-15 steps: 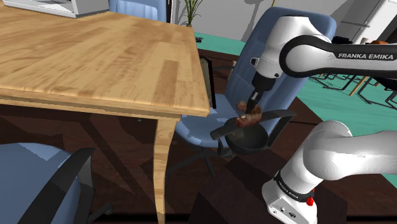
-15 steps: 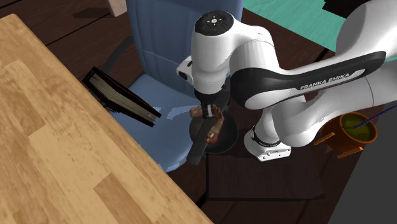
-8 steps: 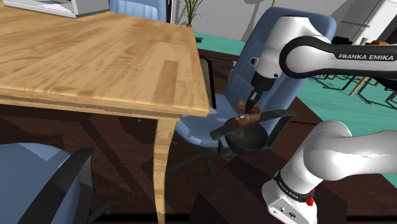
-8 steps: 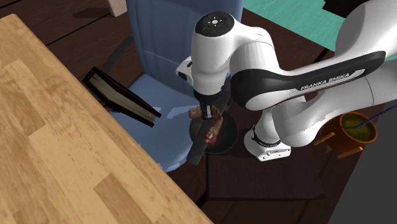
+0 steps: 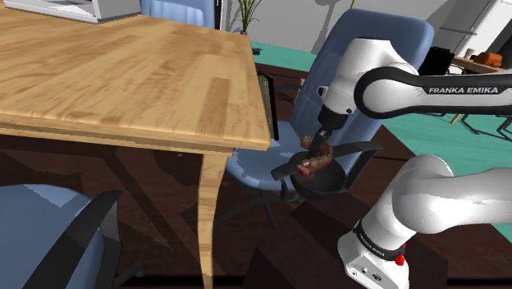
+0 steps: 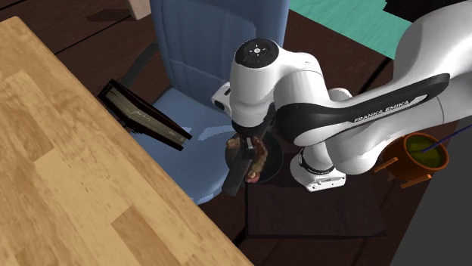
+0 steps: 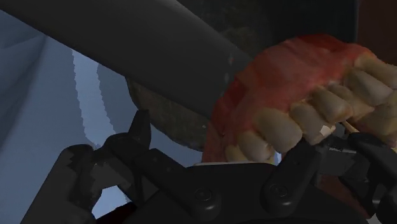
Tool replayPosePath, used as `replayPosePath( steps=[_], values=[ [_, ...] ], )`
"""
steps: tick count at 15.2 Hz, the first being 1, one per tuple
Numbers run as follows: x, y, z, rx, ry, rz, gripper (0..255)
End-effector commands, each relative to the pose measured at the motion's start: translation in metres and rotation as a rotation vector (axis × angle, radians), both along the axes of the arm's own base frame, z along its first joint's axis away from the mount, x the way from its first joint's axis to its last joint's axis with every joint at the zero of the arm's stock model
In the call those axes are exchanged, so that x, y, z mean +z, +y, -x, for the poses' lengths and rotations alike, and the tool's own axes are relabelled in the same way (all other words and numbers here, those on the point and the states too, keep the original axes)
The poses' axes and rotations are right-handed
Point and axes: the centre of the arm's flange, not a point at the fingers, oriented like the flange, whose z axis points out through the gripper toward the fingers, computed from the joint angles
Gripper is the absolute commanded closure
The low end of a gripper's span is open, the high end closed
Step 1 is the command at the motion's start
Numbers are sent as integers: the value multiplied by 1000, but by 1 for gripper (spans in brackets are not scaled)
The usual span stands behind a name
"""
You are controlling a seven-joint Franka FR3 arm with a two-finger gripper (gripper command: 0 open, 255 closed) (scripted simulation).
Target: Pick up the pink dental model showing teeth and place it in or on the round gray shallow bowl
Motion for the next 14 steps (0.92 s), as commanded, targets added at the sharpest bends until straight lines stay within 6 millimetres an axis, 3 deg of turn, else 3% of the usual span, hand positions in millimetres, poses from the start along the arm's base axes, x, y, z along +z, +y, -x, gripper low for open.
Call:
replayPosePath(
  steps=[1, 2, 6, 14],
  values=[
    [-21, 3, 11, -1, 94, 5, 0],
    [-24, -15, 5, 3, 94, 1, 0],
    [25, -14, 3, 3, 94, 1, 0],
    [25, -14, 3, 3, 94, 1, 0]
  ],
)
